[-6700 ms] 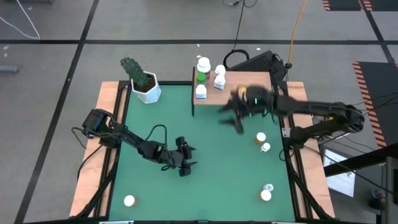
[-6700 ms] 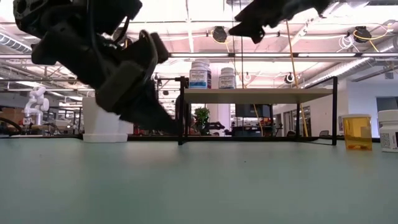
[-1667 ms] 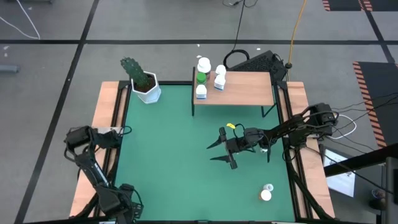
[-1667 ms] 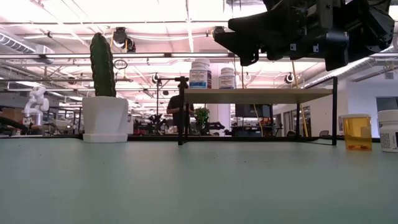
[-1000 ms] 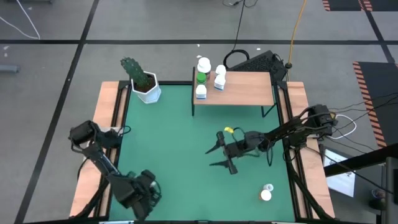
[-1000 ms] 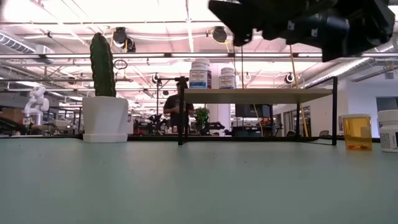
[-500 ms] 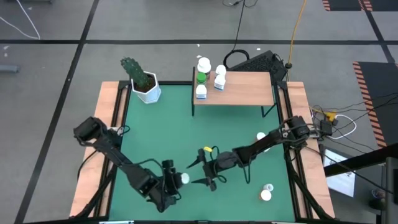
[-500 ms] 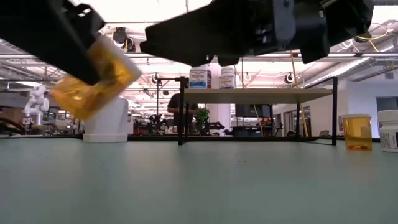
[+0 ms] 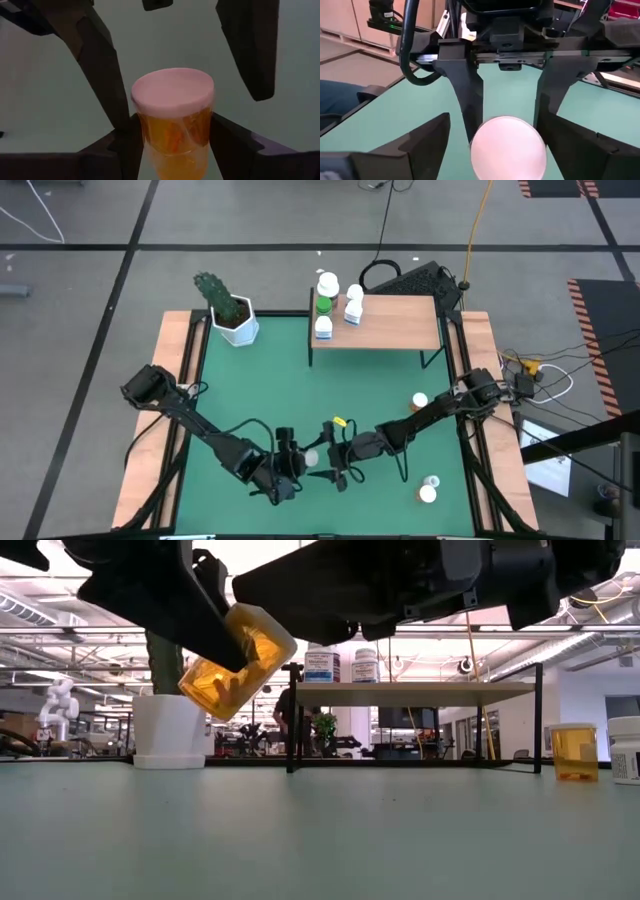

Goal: Pick and place medicine bottles onto shelf by color
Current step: Put the bottom left orange pill bottle on the shelf

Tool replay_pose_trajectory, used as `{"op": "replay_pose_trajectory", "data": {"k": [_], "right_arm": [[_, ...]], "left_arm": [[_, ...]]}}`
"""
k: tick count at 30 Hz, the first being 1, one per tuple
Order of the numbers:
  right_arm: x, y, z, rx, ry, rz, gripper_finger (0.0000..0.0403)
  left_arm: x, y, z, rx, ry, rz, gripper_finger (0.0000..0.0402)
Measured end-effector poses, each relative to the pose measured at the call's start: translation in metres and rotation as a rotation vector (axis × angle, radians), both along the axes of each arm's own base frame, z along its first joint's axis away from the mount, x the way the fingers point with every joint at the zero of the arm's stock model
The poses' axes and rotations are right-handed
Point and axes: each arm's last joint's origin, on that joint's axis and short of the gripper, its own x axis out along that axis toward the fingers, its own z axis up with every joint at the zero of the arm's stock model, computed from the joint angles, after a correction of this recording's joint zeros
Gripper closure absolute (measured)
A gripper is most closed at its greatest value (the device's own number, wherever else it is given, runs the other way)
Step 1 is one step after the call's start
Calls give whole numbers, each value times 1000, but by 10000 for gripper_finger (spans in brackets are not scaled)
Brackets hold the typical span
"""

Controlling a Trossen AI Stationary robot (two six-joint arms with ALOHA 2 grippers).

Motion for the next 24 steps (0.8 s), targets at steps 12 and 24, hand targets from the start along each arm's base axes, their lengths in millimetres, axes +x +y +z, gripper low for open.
{"op": "replay_pose_trajectory", "data": {"k": [12,24], "right_arm": [[-6,7,-5,-58,30,-153,179],[-19,-7,21,-158,164,-198,195]], "left_arm": [[4,6,0,-42,-14,52,199],[9,20,1,-83,-17,180,195]]}}
